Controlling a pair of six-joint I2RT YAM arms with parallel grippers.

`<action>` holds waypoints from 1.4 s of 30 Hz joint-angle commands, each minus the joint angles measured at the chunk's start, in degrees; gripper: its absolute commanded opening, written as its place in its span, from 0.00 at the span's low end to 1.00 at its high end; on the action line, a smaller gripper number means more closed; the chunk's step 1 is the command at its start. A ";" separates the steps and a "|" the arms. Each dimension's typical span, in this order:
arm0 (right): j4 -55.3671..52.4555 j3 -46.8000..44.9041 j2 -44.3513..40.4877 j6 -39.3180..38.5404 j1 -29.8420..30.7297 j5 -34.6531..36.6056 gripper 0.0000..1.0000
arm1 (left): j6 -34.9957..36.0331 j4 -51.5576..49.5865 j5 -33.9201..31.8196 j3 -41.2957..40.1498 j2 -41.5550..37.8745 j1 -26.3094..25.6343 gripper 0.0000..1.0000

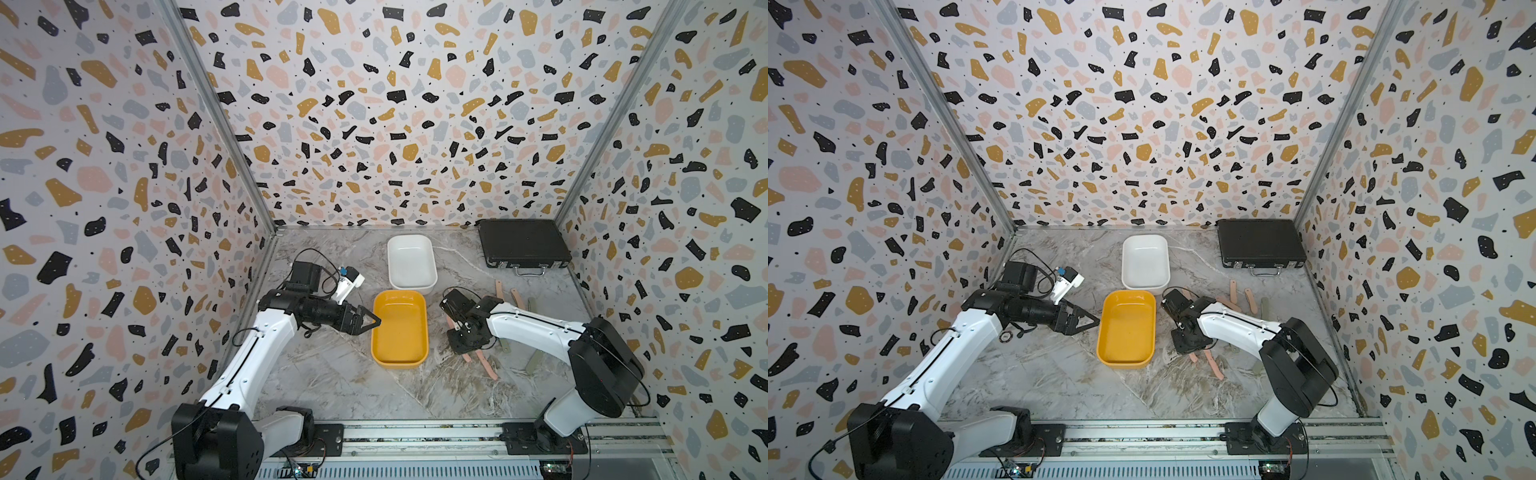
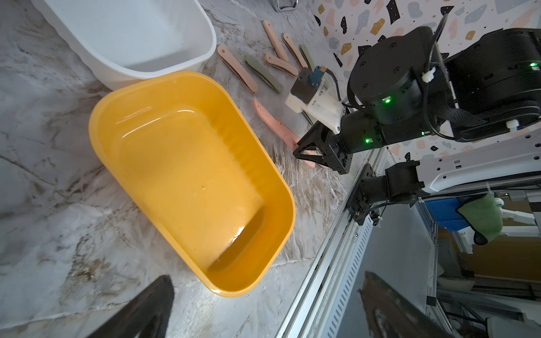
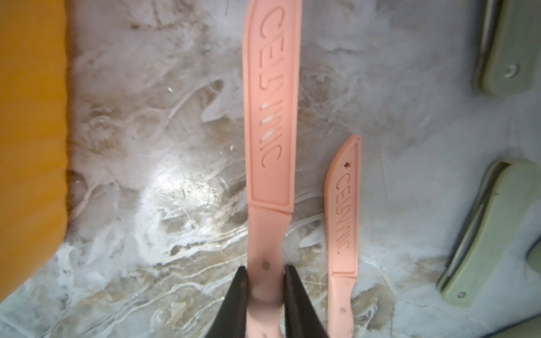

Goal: Place the fruit knives into the storage box by color
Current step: Pick up the fruit knife from the center of the board, then place the fruit knife in the storage box.

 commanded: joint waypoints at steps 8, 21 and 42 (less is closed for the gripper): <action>-4.66 12.08 -1.02 -1.59 0.50 -0.41 0.19 | 0.72 -0.89 1.58 1.92 0.29 3.61 1.00; -3.41 28.18 9.04 -0.92 5.28 -5.00 0.19 | 1.09 -1.33 3.07 2.00 0.44 6.45 1.00; 5.74 31.71 22.36 5.50 10.36 -13.88 0.21 | 1.90 -1.40 3.77 1.30 1.82 6.71 1.00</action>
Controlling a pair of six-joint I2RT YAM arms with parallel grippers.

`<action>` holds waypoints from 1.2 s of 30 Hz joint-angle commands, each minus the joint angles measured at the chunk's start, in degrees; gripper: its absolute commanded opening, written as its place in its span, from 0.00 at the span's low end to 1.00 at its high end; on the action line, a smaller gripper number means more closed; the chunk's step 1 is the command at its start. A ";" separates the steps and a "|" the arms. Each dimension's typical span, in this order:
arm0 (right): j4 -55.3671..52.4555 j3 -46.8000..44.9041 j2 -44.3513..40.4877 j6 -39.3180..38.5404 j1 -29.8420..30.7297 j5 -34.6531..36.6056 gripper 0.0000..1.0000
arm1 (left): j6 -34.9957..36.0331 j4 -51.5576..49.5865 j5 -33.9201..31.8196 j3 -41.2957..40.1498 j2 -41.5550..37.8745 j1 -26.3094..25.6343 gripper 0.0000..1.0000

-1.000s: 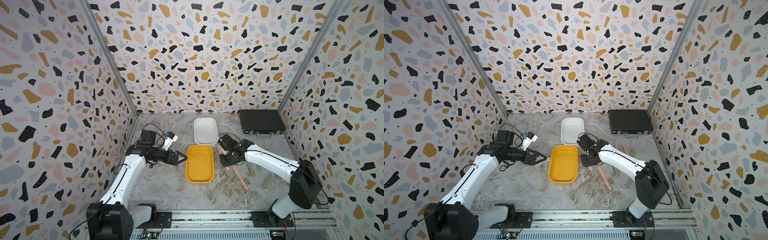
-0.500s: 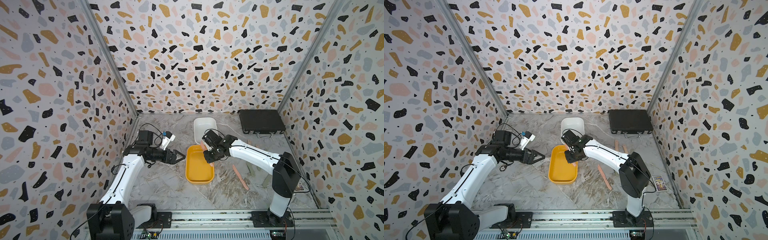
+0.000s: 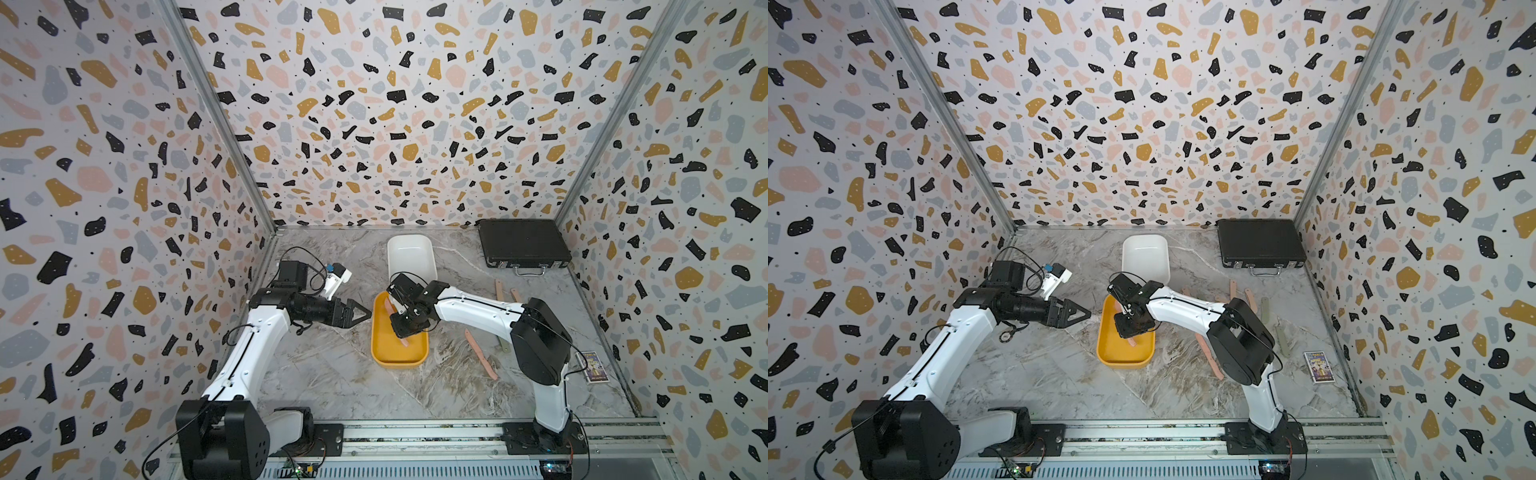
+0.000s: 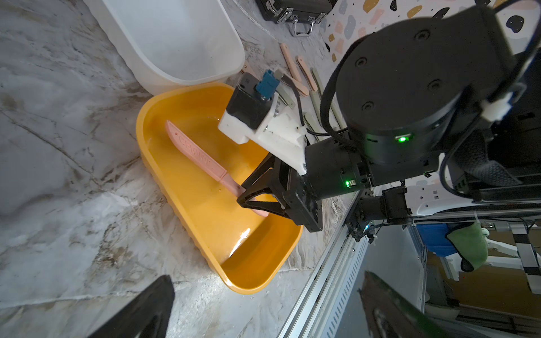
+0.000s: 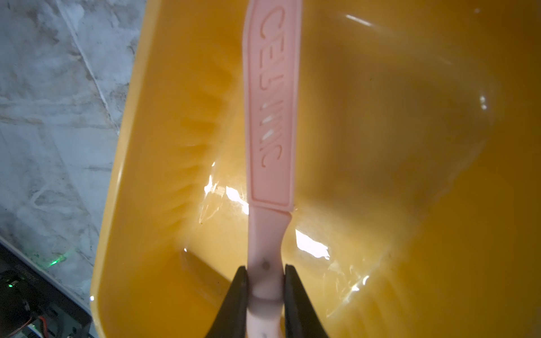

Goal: Place the fruit knives into the storage box by color
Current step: Place the fruit knife in the storage box, then pick up the fruit knife from the center of the board.

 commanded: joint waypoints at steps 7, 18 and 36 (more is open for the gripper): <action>1.05 2.79 0.88 0.93 0.52 -1.64 0.25 | 1.42 -0.40 0.71 1.10 -0.09 0.23 1.00; 0.17 2.74 -4.21 -3.04 0.34 1.00 0.50 | 1.12 -1.44 1.84 2.60 -0.44 0.29 1.00; -3.22 -15.68 -24.95 -5.21 -6.00 11.08 0.69 | -5.76 1.36 4.00 9.86 1.90 -8.31 1.00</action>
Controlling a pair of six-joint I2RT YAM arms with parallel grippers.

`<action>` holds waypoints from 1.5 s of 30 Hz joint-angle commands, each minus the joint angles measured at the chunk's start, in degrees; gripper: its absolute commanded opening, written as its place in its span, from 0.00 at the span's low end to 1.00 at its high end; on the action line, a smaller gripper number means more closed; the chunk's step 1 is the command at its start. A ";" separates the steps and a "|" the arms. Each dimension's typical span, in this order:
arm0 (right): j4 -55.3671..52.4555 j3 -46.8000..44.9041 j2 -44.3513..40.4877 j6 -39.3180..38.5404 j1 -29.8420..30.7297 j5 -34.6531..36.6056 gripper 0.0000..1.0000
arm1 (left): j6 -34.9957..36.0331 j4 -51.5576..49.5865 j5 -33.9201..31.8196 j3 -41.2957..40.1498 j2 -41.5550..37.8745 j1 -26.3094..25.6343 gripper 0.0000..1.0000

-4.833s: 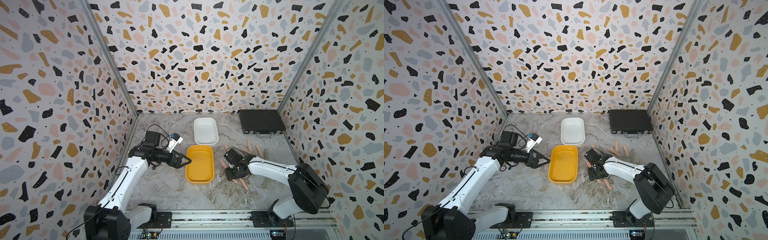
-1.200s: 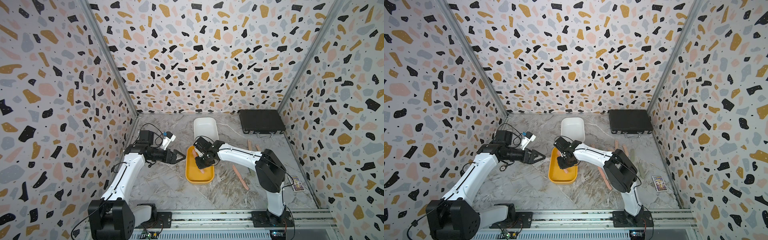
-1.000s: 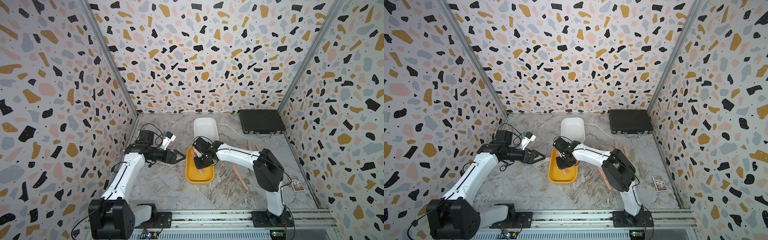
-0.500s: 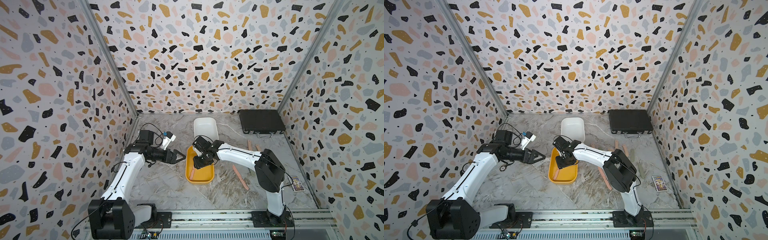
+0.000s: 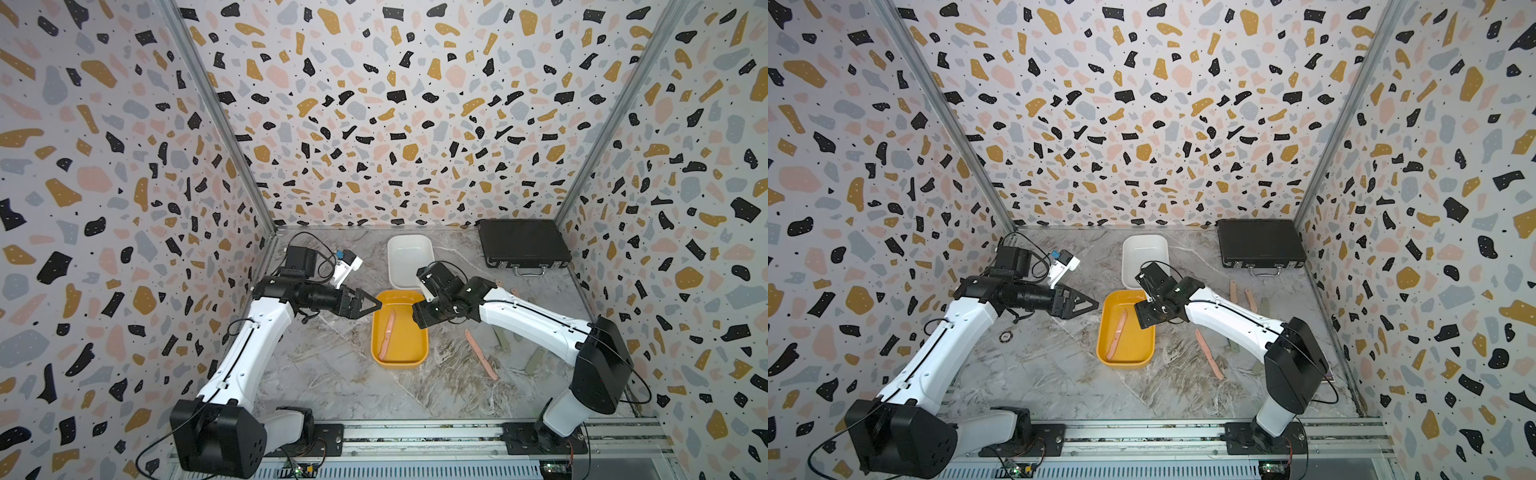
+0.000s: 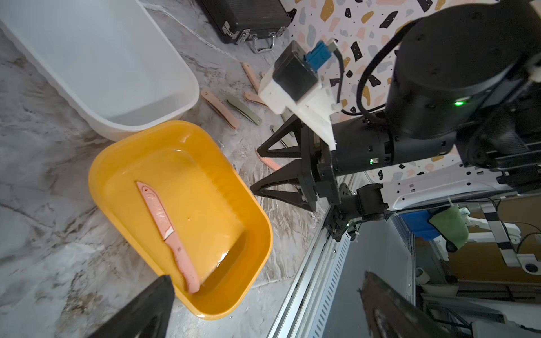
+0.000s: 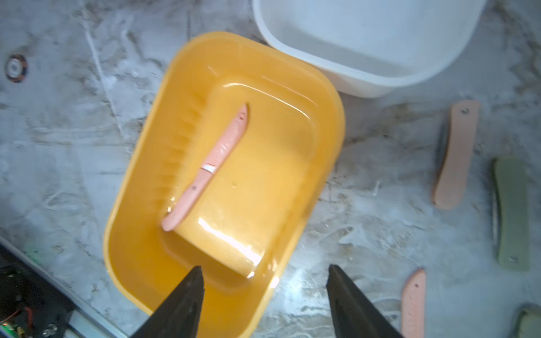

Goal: Place the fruit knives into the storage box by color
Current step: Pick up the fruit knife from the center of the board.

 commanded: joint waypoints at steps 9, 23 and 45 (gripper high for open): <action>-7.31 -17.26 -13.83 2.42 -3.61 4.45 0.70 | -4.01 6.96 2.61 -3.87 0.89 -5.79 1.00; -9.25 -31.26 -19.67 6.25 -6.11 4.62 0.69 | -2.03 5.51 3.01 -4.96 1.32 -5.81 0.99; -1.39 -33.36 -10.66 5.56 -10.23 0.89 0.61 | -0.93 5.15 0.16 -4.98 0.85 -5.80 1.00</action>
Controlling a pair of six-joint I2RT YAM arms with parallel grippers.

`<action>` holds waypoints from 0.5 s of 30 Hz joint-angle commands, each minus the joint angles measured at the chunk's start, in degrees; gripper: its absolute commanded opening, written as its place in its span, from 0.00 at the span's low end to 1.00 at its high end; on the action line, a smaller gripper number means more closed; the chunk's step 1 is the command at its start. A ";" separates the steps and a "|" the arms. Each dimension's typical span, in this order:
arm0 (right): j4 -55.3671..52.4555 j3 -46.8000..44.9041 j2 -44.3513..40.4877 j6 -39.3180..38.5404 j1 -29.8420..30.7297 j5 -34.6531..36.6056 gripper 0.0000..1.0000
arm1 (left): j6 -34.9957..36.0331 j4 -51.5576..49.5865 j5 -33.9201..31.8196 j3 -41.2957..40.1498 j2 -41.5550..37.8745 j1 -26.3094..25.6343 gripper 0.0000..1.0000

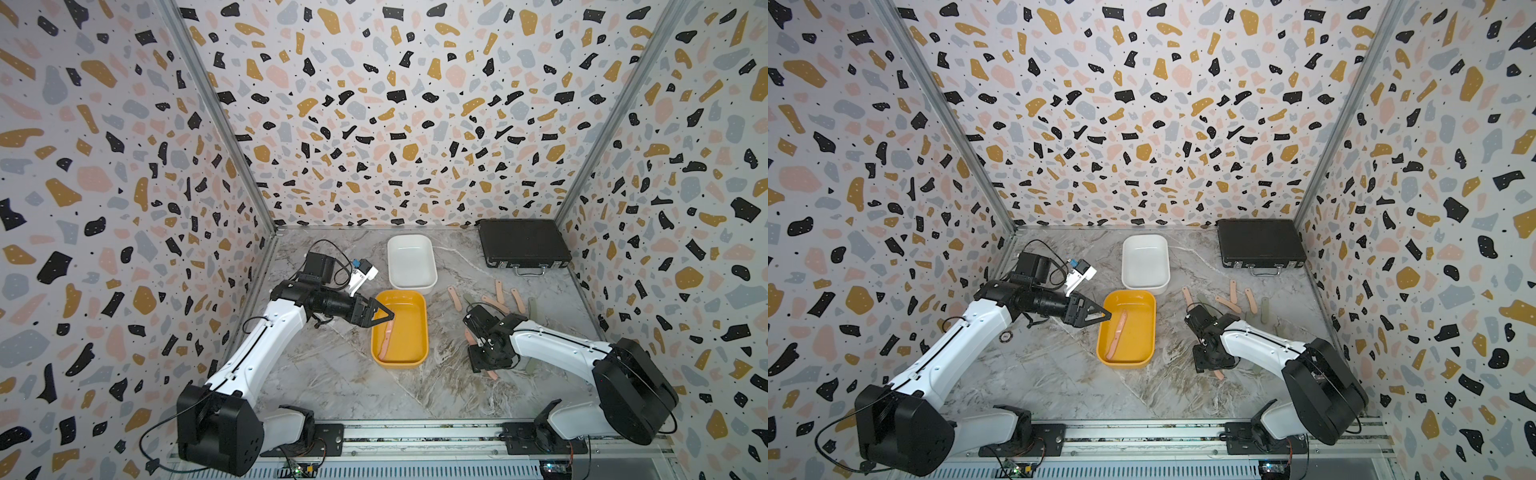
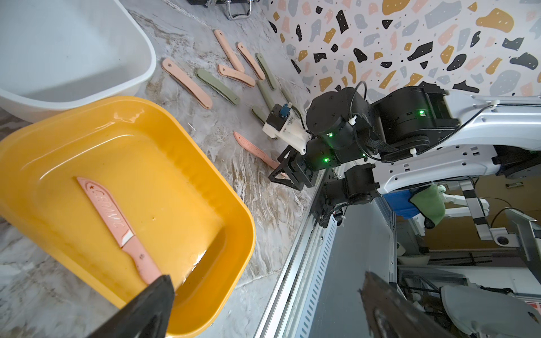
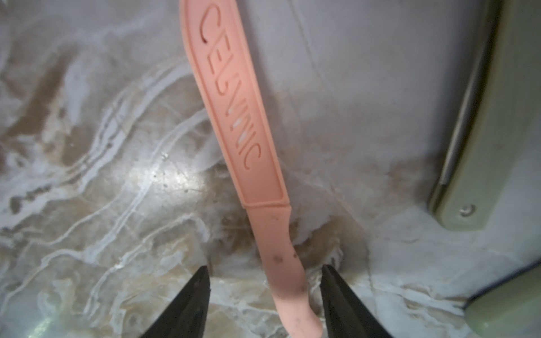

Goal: Place the fruit knives into the storage box by color
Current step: Pick up the fruit knife from the center of the board.

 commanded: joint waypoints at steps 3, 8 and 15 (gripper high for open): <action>0.91 -0.96 0.72 -0.54 -0.35 -1.73 0.57 | 1.32 0.04 -0.81 -0.13 -0.02 -0.13 1.00; 0.85 -0.82 0.55 -0.45 -0.35 -2.35 0.43 | 1.36 -0.04 -1.03 0.03 0.24 -0.06 1.00; 0.22 0.39 1.47 -1.59 -0.38 -2.60 0.25 | 1.24 -0.24 -1.82 0.14 0.38 -0.07 1.00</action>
